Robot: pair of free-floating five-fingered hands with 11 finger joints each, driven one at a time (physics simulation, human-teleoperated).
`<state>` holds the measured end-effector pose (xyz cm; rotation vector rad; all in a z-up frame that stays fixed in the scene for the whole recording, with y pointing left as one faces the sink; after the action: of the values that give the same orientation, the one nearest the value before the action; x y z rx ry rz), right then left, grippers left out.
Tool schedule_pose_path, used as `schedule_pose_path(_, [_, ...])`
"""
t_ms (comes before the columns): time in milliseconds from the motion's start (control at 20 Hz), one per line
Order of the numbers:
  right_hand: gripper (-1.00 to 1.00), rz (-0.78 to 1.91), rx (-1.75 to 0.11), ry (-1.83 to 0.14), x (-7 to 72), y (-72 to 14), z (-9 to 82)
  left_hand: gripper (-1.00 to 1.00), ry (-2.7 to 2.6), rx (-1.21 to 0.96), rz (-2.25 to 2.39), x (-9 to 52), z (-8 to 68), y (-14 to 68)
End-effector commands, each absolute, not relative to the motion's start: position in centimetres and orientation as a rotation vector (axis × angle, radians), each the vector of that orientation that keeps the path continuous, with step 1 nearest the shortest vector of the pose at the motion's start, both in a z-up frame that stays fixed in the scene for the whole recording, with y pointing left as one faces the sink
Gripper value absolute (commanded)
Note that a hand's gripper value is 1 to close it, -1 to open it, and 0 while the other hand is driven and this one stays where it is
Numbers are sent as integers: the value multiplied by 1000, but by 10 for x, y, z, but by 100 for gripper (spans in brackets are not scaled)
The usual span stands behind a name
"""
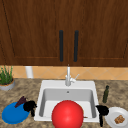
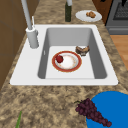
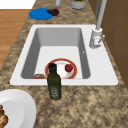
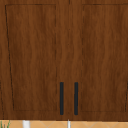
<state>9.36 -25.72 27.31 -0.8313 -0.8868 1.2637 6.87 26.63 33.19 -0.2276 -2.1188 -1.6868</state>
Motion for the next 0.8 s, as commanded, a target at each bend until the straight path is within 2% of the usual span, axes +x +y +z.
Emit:
schedule_pose_path(0, [0,1264,-831,-887,94,-257,273,-100,-2119,-228,-1687,68,332,266])
schedule_pose_path(750, [0,1256,-853,-895,93,-259,273,-100,-2035,-220,-1664,90,356,316])
